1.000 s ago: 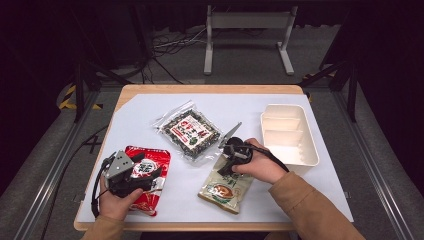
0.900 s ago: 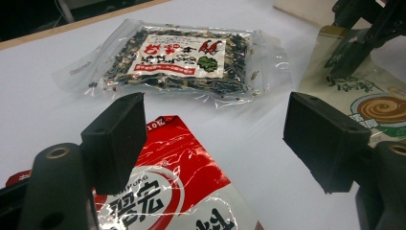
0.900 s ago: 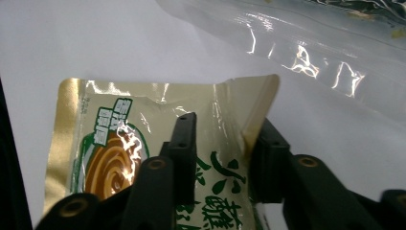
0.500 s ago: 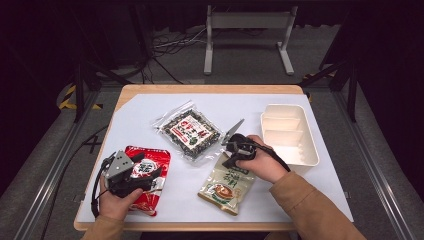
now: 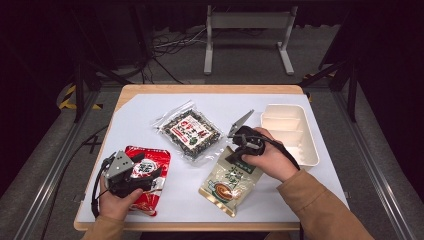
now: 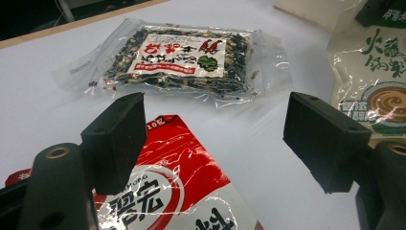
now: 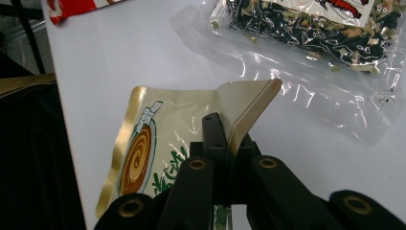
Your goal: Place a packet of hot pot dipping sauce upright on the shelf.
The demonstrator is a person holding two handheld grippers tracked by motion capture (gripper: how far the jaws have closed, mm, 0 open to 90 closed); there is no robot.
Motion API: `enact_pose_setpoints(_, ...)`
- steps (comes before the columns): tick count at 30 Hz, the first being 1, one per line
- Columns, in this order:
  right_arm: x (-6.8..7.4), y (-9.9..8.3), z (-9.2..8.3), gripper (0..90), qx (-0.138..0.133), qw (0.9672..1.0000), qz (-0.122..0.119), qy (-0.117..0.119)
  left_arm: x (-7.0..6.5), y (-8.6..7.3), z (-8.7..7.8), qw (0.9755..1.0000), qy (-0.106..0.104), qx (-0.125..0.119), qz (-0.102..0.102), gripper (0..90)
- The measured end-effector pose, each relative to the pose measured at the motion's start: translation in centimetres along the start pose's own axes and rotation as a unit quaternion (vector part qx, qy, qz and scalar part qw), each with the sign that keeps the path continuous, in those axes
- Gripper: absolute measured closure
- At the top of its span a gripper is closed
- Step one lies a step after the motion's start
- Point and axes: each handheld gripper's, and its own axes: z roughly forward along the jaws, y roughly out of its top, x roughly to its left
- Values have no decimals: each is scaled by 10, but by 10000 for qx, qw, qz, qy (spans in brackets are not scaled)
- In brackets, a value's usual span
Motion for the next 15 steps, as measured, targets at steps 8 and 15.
enact_pose_setpoints(8,15,7,-28,898,-248,9994,-216,86,0,0,0,10000,-4,3,-26,234)
enact_pose_setpoints(15,23,14,-53,898,-343,9985,-421,-59,0,0,0,10000,4,4,-24,234)
